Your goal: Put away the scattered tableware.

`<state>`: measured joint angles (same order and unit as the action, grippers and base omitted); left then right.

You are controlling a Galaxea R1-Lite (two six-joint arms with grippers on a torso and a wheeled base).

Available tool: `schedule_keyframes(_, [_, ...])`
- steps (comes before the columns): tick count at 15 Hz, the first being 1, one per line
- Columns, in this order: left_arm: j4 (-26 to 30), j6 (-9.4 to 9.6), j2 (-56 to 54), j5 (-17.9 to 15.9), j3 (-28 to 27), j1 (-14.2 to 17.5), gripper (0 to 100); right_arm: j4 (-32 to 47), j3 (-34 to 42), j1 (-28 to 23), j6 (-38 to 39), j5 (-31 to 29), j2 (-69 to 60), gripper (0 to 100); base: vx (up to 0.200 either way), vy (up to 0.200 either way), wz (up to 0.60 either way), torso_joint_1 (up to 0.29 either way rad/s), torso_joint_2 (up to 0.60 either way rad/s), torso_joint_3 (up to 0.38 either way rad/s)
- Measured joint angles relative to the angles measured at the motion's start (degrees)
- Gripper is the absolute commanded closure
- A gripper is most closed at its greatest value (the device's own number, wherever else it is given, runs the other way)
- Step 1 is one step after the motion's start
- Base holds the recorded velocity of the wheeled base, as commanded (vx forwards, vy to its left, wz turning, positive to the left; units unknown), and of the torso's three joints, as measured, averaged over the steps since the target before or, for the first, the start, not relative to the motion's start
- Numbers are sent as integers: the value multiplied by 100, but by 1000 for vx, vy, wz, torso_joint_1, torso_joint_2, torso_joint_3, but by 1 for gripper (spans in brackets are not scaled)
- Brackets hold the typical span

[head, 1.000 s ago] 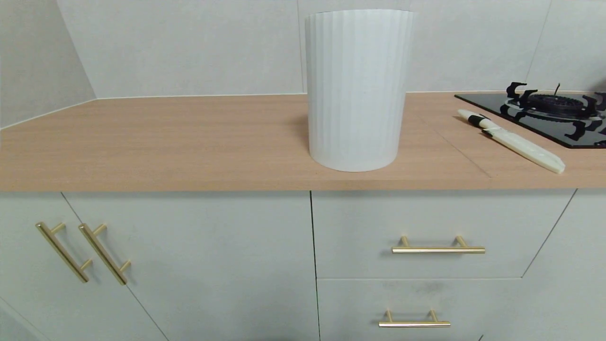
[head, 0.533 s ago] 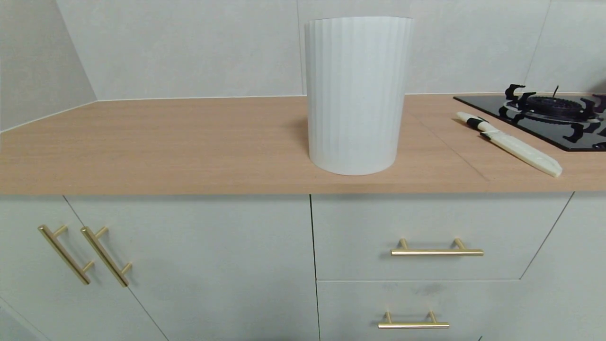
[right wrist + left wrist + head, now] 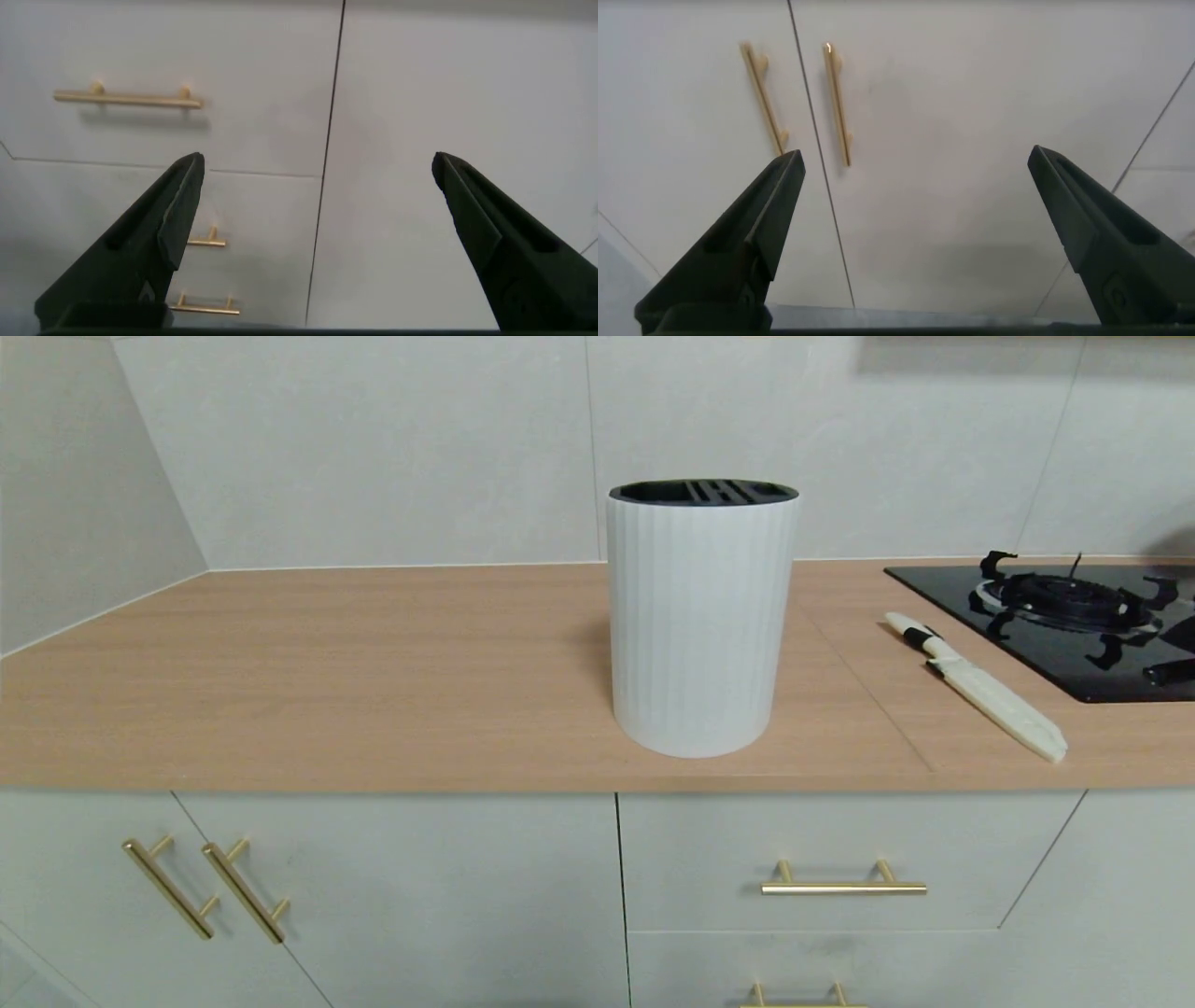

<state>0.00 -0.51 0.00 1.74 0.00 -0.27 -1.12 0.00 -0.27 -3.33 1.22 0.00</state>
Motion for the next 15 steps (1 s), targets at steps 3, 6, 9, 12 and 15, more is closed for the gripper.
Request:
schedule_keyframes(3, [0, 0, 0, 0, 0, 0, 0, 4, 0, 0, 0, 0, 0, 0, 0, 0, 0, 186, -471, -286])
schedule_keyframes(6, [0, 0, 0, 0, 0, 0, 0, 1, 0, 0, 0, 0, 0, 0, 0, 0, 0, 203, -478, -284])
schedule_keyframes(9, [0, 0, 0, 0, 0, 0, 0, 1, 0, 0, 0, -2, 0, 0, 0, 0, 0, 212, -499, -281])
schedule_keyframes(12, [0, 0, 0, 0, 0, 0, 0, 0, 0, 0, 2, 0, 0, 0, 0, 0, 0, 219, -509, -281])
schedule_keyframes(15, [0, 0, 0, 2, 0, 0, 0, 0, 0, 0, 2, -2, 0, 0, 0, 0, 0, 243, -525, -291])
